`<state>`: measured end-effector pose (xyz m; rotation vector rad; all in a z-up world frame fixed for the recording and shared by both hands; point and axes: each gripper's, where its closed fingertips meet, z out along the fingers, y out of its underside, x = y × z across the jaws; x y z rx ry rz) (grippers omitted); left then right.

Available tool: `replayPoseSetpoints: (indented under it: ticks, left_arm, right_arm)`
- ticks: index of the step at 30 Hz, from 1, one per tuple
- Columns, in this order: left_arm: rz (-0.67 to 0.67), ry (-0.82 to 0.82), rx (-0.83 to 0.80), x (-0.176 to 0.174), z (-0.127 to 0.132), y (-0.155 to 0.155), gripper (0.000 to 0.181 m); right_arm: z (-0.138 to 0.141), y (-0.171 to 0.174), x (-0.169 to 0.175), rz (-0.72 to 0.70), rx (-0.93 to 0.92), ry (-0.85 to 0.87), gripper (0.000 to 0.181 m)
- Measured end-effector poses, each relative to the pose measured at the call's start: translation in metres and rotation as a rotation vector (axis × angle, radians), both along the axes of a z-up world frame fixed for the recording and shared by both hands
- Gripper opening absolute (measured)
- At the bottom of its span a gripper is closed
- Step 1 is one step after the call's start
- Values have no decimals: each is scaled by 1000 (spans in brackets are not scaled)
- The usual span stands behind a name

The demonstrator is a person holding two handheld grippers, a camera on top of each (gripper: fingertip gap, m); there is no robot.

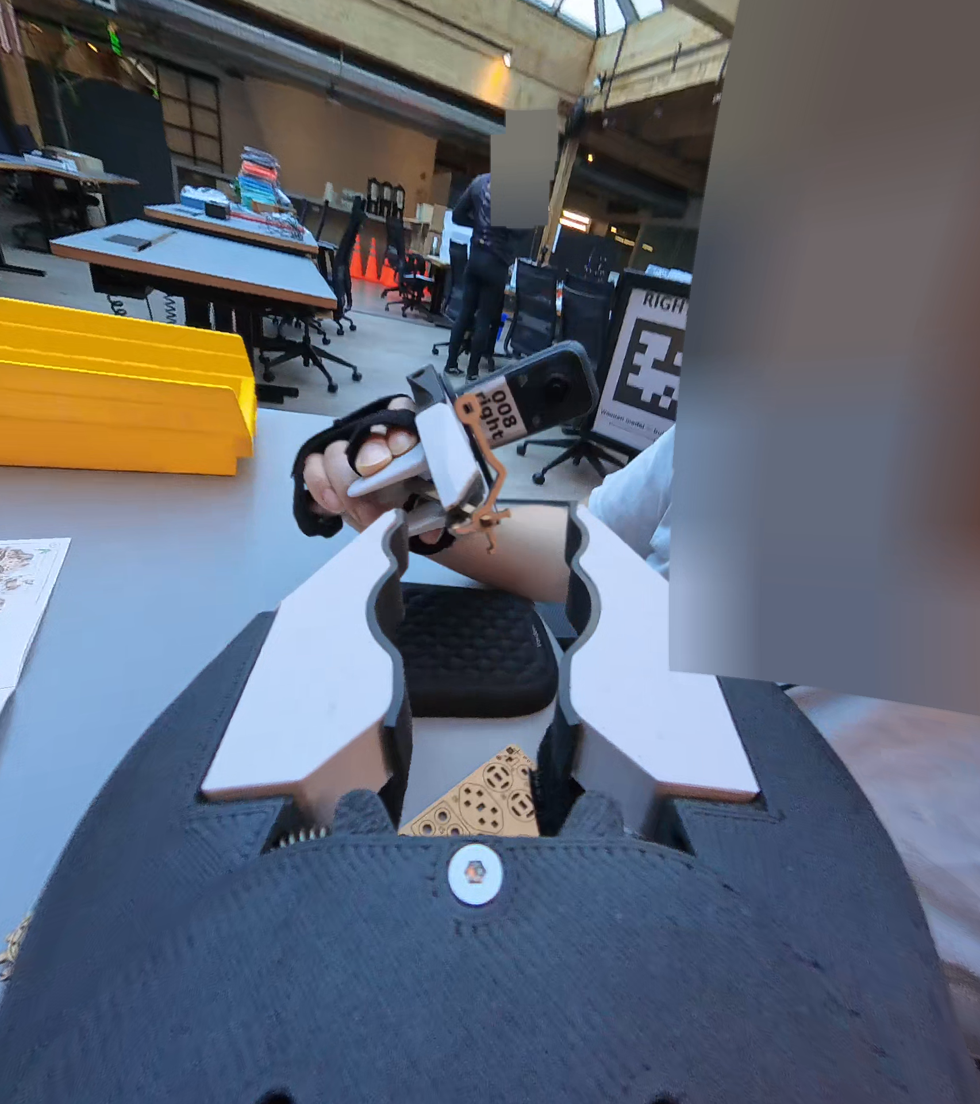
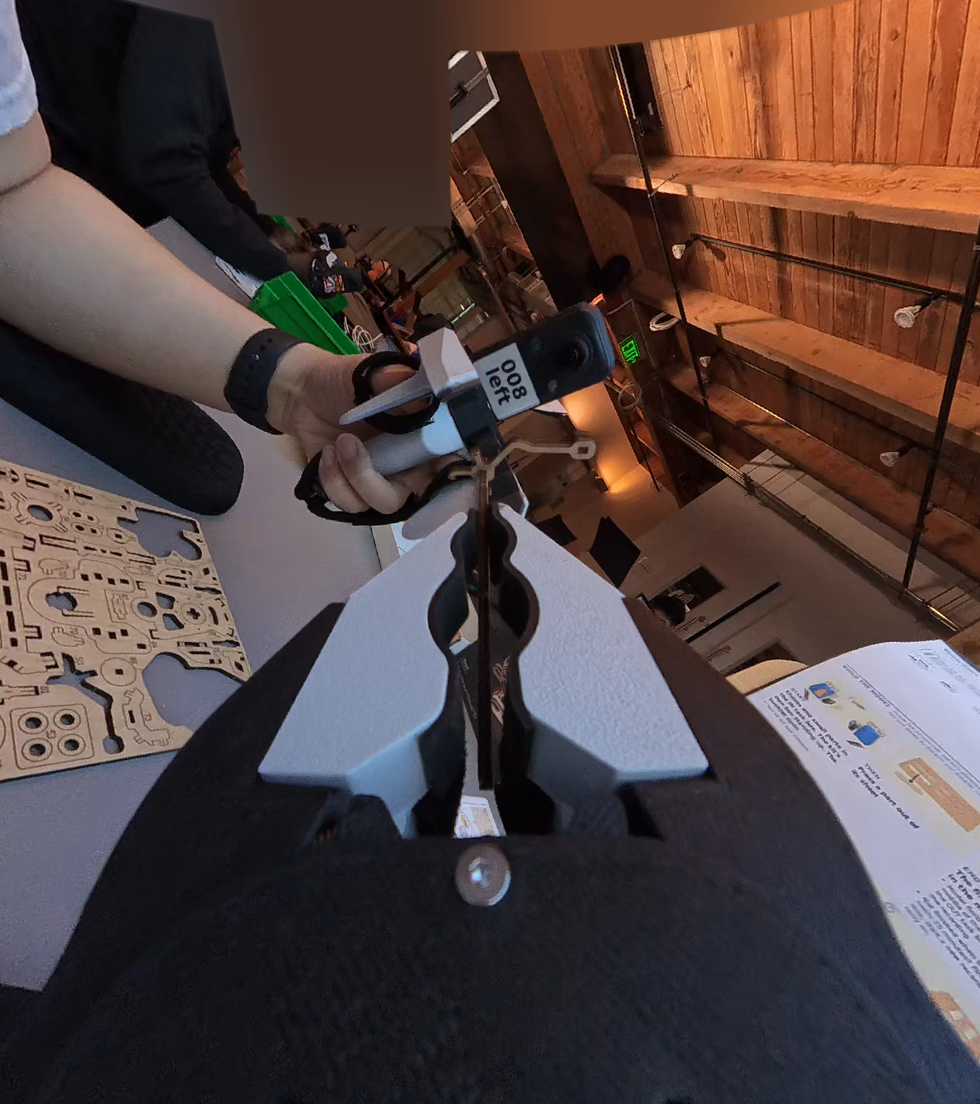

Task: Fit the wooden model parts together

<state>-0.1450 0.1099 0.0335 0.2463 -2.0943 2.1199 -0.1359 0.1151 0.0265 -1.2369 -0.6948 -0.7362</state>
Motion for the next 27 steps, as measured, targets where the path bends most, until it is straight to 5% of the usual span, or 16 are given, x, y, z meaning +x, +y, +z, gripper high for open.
replayPoseSetpoints:
  ticks: [1, 7, 27]
  left_arm:
    - [11, -20, 24, -1, -3, -4, 42]
    - [154, -130, 128, 13, -12, -4, 17]
    - [300, -315, 232, 30, -20, 2, 17]
  right_arm:
    - [-2, 1, 1, -9, -7, -17, 1]
    - [-8, 4, 9, -84, -24, -76, 0]
    - [-8, 3, 22, -309, -3, -326, 1]
